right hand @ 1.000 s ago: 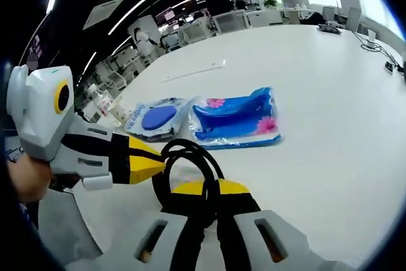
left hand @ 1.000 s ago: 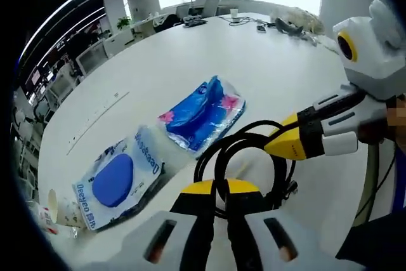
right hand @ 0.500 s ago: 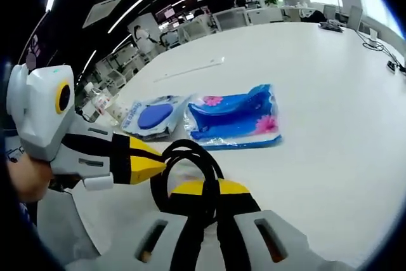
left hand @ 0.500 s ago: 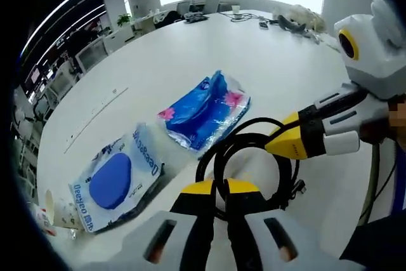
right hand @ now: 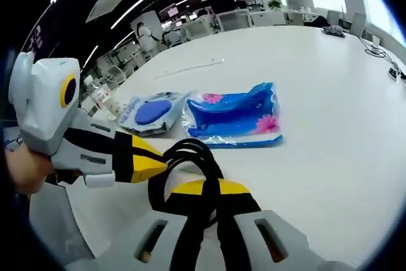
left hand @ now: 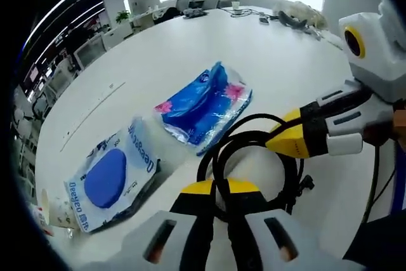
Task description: Arrange the tabletop items into an orderly group along one side of the table until the central work area is clear of visible clutter.
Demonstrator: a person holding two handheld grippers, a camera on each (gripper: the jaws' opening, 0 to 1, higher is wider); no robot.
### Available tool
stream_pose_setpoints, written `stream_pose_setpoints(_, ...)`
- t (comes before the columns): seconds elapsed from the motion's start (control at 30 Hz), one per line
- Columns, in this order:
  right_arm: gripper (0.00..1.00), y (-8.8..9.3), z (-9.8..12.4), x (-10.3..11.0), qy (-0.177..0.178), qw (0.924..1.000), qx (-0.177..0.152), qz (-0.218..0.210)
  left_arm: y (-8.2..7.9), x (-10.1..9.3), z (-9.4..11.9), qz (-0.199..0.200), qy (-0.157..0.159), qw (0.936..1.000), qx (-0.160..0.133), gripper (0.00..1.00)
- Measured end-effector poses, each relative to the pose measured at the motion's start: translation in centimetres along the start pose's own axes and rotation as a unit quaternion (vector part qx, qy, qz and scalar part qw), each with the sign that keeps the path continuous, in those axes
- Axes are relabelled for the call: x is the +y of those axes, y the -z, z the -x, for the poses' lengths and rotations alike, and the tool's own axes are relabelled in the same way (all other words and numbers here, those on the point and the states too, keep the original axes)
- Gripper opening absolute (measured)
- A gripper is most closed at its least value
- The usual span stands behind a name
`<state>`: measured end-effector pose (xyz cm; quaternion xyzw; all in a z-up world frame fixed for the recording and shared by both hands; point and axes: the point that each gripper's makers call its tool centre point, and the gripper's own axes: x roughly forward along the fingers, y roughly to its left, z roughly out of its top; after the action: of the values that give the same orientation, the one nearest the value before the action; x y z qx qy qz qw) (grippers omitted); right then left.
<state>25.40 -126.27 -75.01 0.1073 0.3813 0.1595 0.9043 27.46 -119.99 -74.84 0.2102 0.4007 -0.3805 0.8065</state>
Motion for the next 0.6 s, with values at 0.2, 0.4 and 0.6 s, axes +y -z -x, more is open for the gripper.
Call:
stream_pose_setpoints(0.2, 0.02, 0.19, -0.21, -0.08, 0.001, 0.9997, -0.004, 0.022, 0.3, 0.09, -0.46, 0.009, 0.0, 1.0, 0.001, 0.05)
stream_pose_setpoints(0.4, 0.03, 0.54, -0.32, -0.17, 0.001, 0.9996, -0.003, 0.028, 0.52, -0.05, -0.57, 0.011, -0.003, 0.9999, 0.002, 0.05)
stream_pose_setpoints(0.6, 0.03, 0.62, -0.46, -0.29, -0.002, 0.9994, -0.002, 0.033, 0.6, -0.07, -0.67, 0.017, -0.005, 0.9998, 0.005, 0.05)
